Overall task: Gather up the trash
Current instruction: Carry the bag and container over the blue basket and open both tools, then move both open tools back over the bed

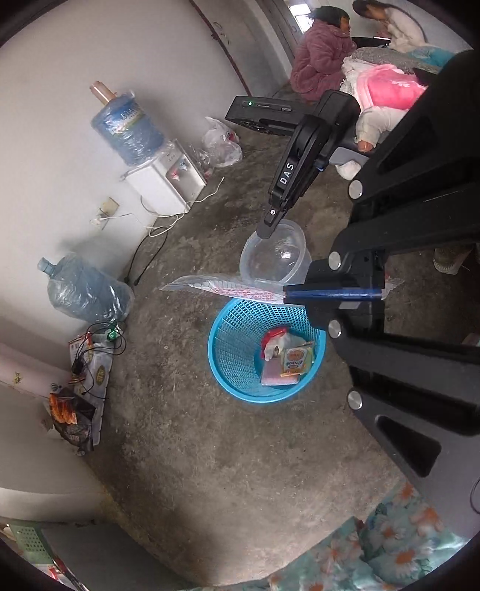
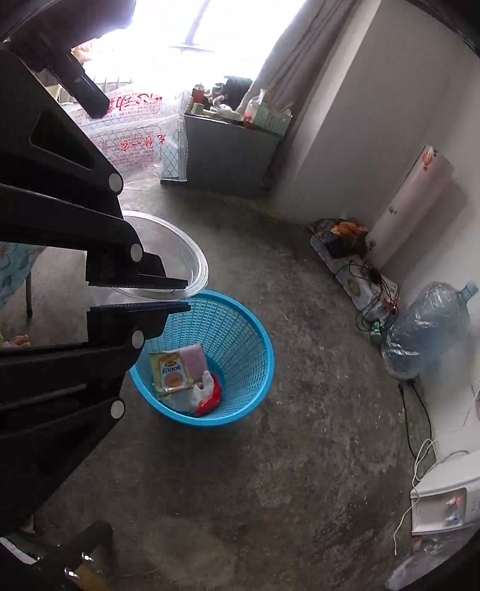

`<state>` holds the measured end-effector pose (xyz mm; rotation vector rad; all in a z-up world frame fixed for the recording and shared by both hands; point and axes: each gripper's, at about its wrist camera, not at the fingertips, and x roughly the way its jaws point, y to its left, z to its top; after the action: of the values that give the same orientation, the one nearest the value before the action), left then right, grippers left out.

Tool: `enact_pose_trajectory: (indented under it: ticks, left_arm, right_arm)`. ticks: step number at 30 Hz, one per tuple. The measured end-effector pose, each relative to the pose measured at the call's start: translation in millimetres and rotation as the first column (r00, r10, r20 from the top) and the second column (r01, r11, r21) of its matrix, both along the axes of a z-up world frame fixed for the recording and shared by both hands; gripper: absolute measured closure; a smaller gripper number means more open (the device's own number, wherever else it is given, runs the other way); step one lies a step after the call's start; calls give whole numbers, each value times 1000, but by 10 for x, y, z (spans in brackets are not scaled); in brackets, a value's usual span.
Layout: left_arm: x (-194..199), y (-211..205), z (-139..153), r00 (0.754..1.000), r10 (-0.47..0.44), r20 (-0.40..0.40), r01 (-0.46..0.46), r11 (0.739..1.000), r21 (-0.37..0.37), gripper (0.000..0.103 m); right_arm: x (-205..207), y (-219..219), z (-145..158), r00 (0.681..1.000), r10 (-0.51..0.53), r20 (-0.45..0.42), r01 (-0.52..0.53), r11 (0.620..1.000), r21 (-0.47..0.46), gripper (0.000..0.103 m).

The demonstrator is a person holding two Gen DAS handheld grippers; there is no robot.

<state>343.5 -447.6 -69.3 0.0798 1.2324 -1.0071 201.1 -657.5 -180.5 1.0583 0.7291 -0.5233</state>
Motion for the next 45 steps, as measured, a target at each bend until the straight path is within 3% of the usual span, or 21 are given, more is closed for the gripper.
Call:
enact_pose_trajectory:
  ticks: [1, 2, 3, 5, 7, 11, 17, 19, 22, 24, 28, 34, 38, 40, 42, 45]
  left_arm:
    - [50, -115, -124, 1000, 8, -29, -8, 1000, 14, 95]
    - [99, -210, -271, 998, 23, -65, -20, 999, 42, 69]
    - [115, -256, -400, 995, 57, -80, -51, 996, 74, 55]
    - [152, -236, -548, 990, 116, -85, -107, 989, 100, 55]
    - [145, -136, -563, 986, 138, -97, -129, 988, 89, 54]
    - [120, 178, -318, 983, 171, -71, -169, 985, 37, 54]
    - [-144, 666, 392, 977, 214, -4, -213, 970, -120, 51]
    - [-293, 890, 661, 977, 211, 40, -201, 965, -168, 47]
    - [-529, 1246, 1049, 965, 228, 127, -196, 955, -224, 40]
    - [-698, 1510, 1279, 949, 253, 188, -204, 947, -247, 35]
    - [-1007, 2050, 1659, 904, 317, 288, -232, 927, -294, 29]
    - [-1341, 2817, 1930, 832, 425, 357, -317, 891, -324, 26]
    - [-1482, 3333, 1984, 815, 473, 336, -373, 870, -321, 26]
    - [-1550, 3645, 2006, 793, 513, 329, -414, 850, -325, 26]
    - [-1648, 3955, 2031, 756, 556, 345, -458, 826, -328, 26]
    - [-1809, 4474, 2121, 671, 631, 389, -535, 776, -335, 26]
  right_arm:
    - [50, -94, -106, 1000, -24, -10, 24, 1000, -15, 78]
    - [92, -172, -205, 999, -41, -34, 40, 999, -38, 63]
    - [108, -229, -316, 996, -69, -63, 65, 996, -61, 42]
    - [60, -279, -481, 987, -117, -109, 110, 991, -73, 41]
    - [-76, -247, -570, 987, -139, -84, 136, 990, -34, 41]
    - [-400, -2, -472, 987, -154, -53, 150, 986, -75, 41]
    - [-742, 593, 35, 990, -139, -2, 136, 968, -211, 38]
    - [-765, 846, 289, 996, -94, 4, 91, 951, -295, 30]
    - [-785, 1249, 697, 1000, -12, 10, 16, 894, -449, 15]
    - [-795, 1513, 940, 999, 40, 10, -28, 845, -534, 7]
    - [-786, 1963, 1294, 992, 123, -22, -107, 753, -650, 6]
    - [-914, 2541, 1740, 973, 228, 22, -146, 691, -708, 6]
    - [-1042, 2750, 1938, 950, 299, 93, -156, 712, -685, 6]
    - [-1096, 2817, 2004, 934, 334, 125, -173, 730, -661, 6]
    - [-1134, 2877, 2057, 915, 377, 147, -204, 744, -636, 6]
    - [-1169, 2986, 2099, 879, 434, 197, -246, 768, -592, 6]
